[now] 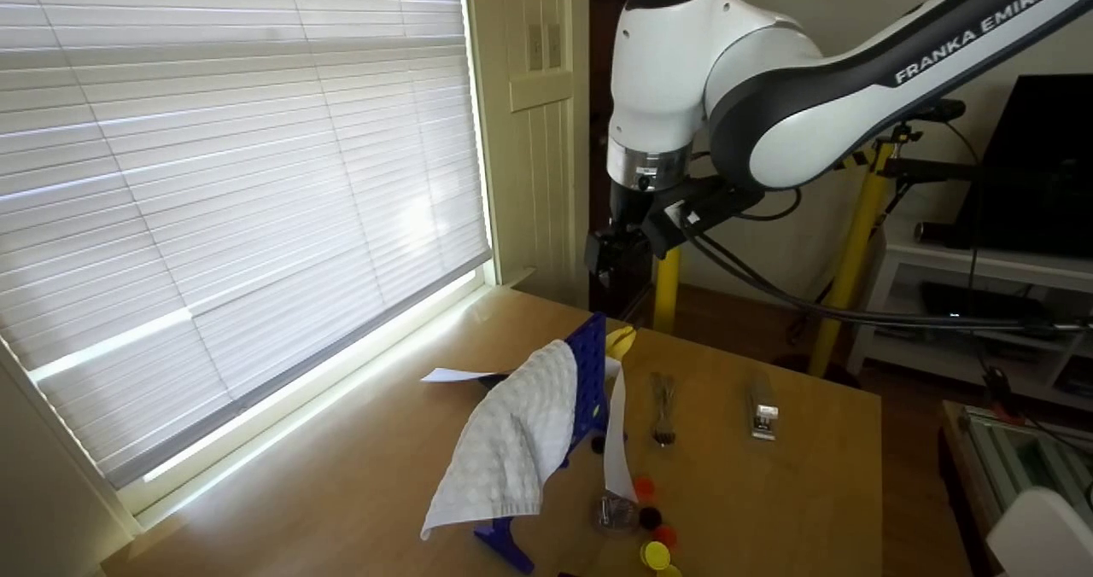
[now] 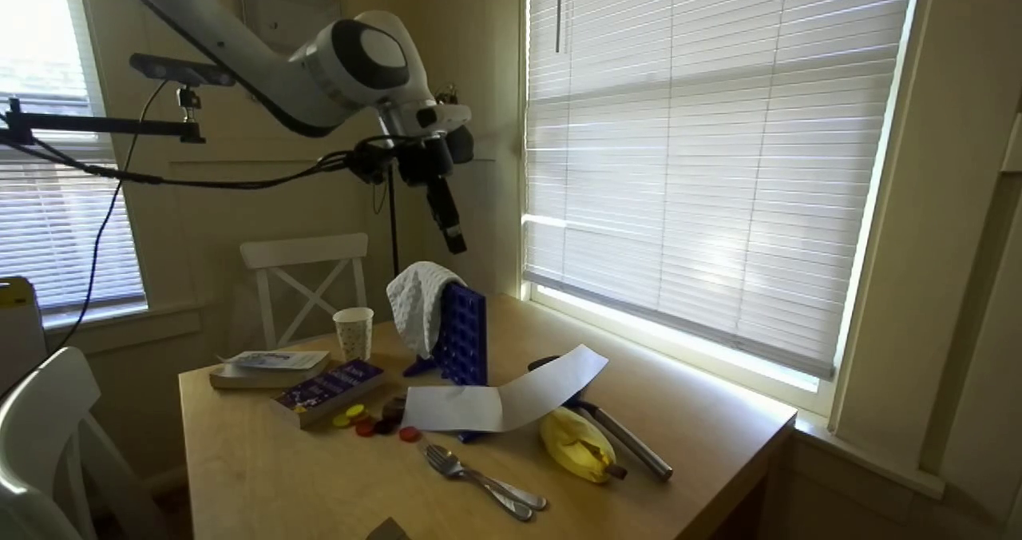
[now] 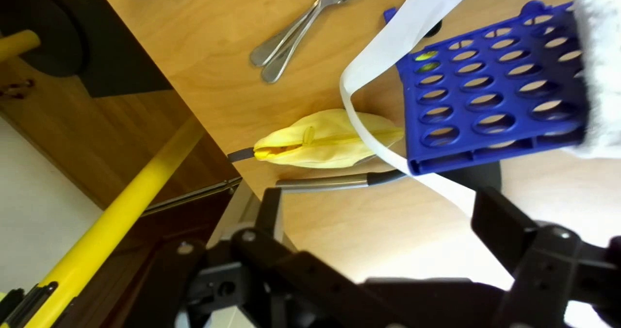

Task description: Put the white object on the blue object

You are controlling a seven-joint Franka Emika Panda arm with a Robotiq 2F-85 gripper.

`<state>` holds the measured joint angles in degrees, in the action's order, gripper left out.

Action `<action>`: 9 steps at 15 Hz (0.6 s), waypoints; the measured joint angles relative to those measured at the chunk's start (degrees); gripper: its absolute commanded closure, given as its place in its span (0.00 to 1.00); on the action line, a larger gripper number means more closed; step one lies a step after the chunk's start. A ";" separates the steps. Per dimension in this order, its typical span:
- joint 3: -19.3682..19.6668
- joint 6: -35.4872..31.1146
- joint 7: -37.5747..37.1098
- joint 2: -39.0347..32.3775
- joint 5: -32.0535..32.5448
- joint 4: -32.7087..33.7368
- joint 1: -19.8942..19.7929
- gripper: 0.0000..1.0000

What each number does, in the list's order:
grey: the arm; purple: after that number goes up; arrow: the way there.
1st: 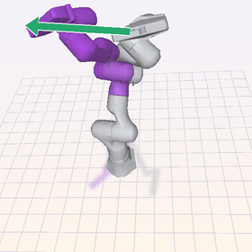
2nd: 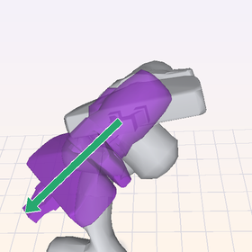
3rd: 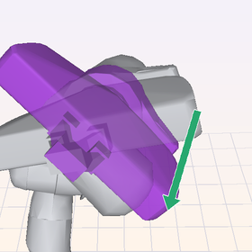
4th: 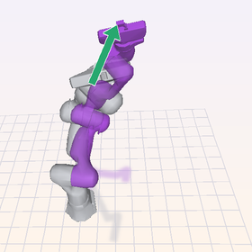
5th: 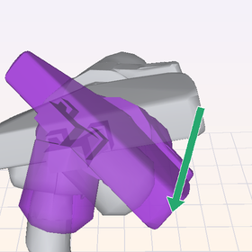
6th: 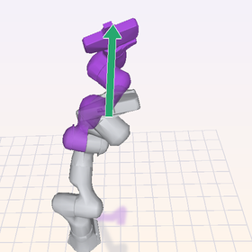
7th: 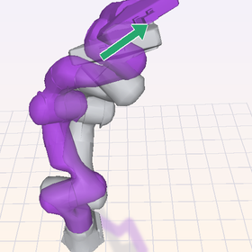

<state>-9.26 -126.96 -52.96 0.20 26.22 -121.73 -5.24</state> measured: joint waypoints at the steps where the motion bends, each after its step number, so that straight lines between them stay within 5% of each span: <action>1: 1.25 0.41 -1.47 -1.66 1.10 1.30 0.34 0.00; 9: 8.93 0.94 -2.14 -15.06 -0.61 10.91 2.85 0.00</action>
<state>-0.34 -126.02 -55.09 -14.85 25.61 -110.82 -2.39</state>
